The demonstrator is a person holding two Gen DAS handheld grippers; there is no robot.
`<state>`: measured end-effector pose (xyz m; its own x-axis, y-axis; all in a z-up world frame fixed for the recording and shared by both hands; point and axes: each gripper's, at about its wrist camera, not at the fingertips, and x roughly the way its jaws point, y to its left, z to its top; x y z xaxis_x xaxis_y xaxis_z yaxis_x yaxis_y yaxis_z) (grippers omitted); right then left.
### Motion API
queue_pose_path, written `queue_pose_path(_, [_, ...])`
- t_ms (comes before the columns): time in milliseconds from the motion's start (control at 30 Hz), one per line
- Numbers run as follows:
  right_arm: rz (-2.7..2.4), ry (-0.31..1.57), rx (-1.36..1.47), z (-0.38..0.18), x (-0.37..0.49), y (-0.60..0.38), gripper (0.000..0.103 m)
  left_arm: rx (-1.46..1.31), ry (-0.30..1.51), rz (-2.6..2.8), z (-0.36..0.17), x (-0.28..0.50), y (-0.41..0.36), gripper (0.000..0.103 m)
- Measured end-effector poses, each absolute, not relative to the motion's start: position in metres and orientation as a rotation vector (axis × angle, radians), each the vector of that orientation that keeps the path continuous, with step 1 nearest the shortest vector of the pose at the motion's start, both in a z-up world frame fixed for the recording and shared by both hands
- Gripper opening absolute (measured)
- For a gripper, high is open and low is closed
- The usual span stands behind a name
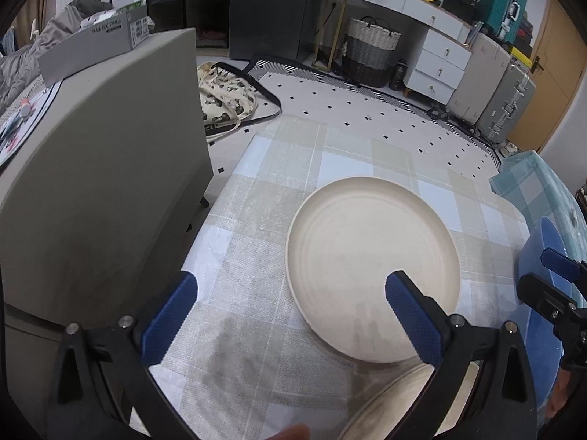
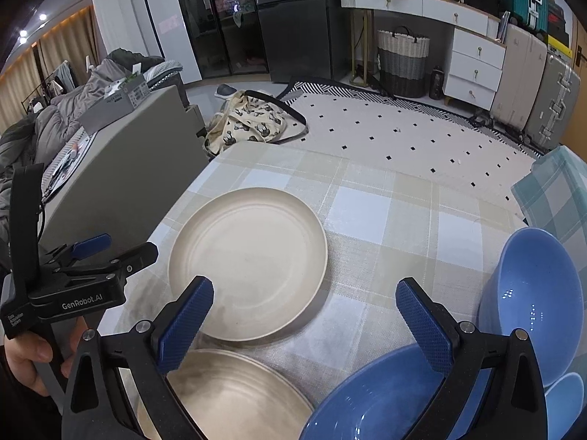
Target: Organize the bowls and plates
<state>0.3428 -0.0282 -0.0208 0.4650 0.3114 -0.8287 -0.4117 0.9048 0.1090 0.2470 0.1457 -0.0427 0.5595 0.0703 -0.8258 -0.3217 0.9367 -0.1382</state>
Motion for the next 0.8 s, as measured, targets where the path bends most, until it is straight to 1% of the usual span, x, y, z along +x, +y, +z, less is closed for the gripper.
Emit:
queue_pose_path(133, [0.444,1.027,-0.126,-0.036,0.355,-0.022,0.101,-0.314,0.982,0.233,-0.054,0.253,0.152,0.1])
queue_pose_path(200, [0.443,1.045,-0.125,-0.043,0.361,-0.02,0.1,-0.319,0.997,0.24,-0.059,0.256,0.154,0.096])
queue_pose_path(267, [0.436,1.065,-0.128,-0.05,0.366,-0.017,0.098,-0.327,1.012,0.235,-0.064,0.258,0.154,0.09])
queue_pose_path(333, [0.436,1.085,-0.126,-0.058,0.371,-0.015,0.095,-0.33,1.029,0.235,-0.068,0.26,0.154,0.089])
queue_pose_path(367, [0.434,1.1,-0.127,-0.062,0.374,-0.014,0.094,-0.329,1.031,0.238,-0.07,0.26,0.153,0.086])
queue_pose_path(433, [0.425,1.122,-0.133,-0.07,0.377,-0.012,0.088,-0.326,1.048,0.24,-0.075,0.262,0.153,0.08])
queue_pose_path(467, [0.42,1.135,-0.139,-0.074,0.379,-0.01,0.083,-0.32,1.059,0.242,-0.078,0.263,0.152,0.077])
queue_pose_path(500, [0.42,1.146,-0.143,-0.077,0.38,-0.009,0.08,-0.314,1.068,0.245,-0.08,0.263,0.151,0.075])
queue_pose_path(533, [0.419,1.158,-0.146,-0.081,0.382,-0.009,0.08,-0.311,1.075,0.243,-0.082,0.264,0.15,0.072])
queue_pose_path(633, [0.409,1.183,-0.148,-0.09,0.385,-0.009,0.075,-0.299,1.085,0.239,-0.085,0.265,0.149,0.07])
queue_pose_path(733, [0.407,1.206,-0.15,-0.095,0.388,-0.009,0.069,-0.303,1.094,0.246,-0.087,0.264,0.149,0.063])
queue_pose_path(800, [0.401,1.217,-0.179,-0.097,0.389,-0.006,0.064,-0.303,1.101,0.243,-0.09,0.265,0.149,0.061])
